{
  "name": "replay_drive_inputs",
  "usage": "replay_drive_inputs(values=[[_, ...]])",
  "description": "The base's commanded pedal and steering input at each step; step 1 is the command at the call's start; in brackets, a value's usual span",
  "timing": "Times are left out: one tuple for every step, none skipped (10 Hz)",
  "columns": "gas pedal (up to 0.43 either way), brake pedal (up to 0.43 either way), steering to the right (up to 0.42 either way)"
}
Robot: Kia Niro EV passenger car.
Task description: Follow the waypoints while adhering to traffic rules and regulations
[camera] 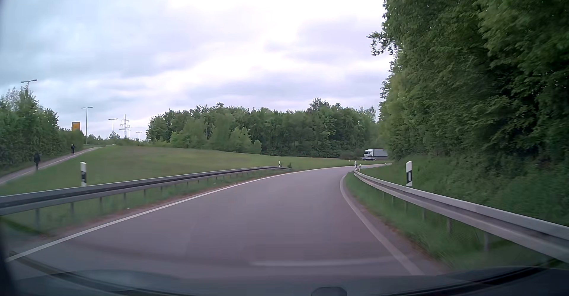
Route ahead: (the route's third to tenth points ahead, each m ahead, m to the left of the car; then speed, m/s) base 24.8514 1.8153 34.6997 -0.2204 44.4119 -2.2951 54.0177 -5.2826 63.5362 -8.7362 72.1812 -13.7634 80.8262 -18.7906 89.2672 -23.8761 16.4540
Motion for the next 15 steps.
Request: replay_drive_inputs(values=[[0.220,0.000,0.015],[0.220,0.000,0.015],[0.209,0.000,0.016],[0.209,0.000,0.017],[0.209,0.000,0.017],[0.197,0.000,0.020],[0.197,0.000,0.024],[0.197,0.000,0.025],[0.189,0.000,0.026],[0.189,0.000,0.030],[0.177,0.000,0.033],[0.169,0.000,0.036],[0.157,0.000,0.038],[0.157,0.000,0.039],[0.150,0.000,0.040]])
